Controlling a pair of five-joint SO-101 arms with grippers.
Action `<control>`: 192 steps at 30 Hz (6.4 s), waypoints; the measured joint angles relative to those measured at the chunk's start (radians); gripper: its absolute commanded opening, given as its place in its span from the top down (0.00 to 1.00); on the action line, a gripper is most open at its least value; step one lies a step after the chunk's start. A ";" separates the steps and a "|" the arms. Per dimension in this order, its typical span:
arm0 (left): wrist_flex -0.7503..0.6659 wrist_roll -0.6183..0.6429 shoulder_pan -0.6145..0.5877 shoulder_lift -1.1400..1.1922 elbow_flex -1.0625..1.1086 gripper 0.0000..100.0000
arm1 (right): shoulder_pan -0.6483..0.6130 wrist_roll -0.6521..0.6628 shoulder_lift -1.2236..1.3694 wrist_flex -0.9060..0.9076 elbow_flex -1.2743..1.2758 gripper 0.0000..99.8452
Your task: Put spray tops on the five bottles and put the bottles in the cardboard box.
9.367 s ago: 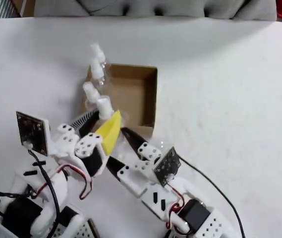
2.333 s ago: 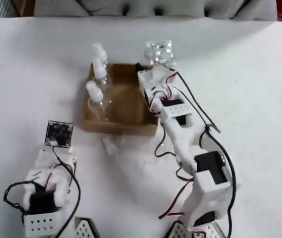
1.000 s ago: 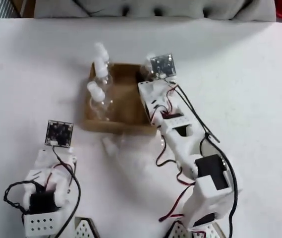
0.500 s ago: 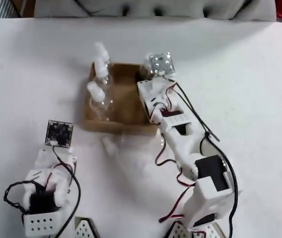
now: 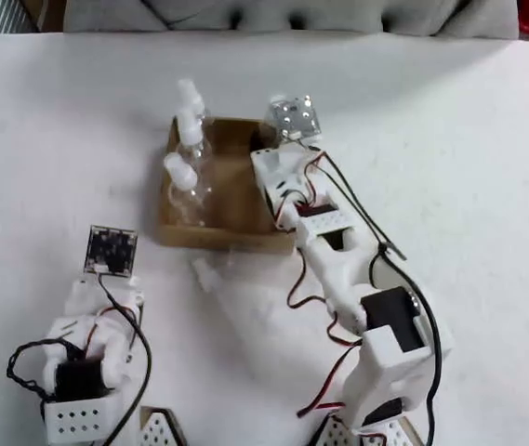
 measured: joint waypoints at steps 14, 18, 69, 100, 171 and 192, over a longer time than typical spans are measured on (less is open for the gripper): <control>0.000 0.000 0.000 0.000 0.000 0.98 | 0.000 0.000 0.009 -0.040 0.021 0.83; 0.000 0.000 0.000 0.000 0.000 0.98 | 0.000 0.000 0.009 -0.040 0.021 0.83; 0.000 0.000 0.000 0.000 0.000 0.98 | -0.038 0.006 -0.038 -0.038 0.091 0.66; 0.000 0.000 0.000 0.000 0.000 0.98 | -0.028 0.003 -0.038 -0.144 0.098 0.66; 0.000 0.000 0.000 0.000 0.000 0.98 | -0.341 0.003 -1.668 1.013 0.755 0.98; 0.000 0.000 0.000 0.000 0.000 0.98 | -0.377 0.003 -1.120 0.896 0.525 0.98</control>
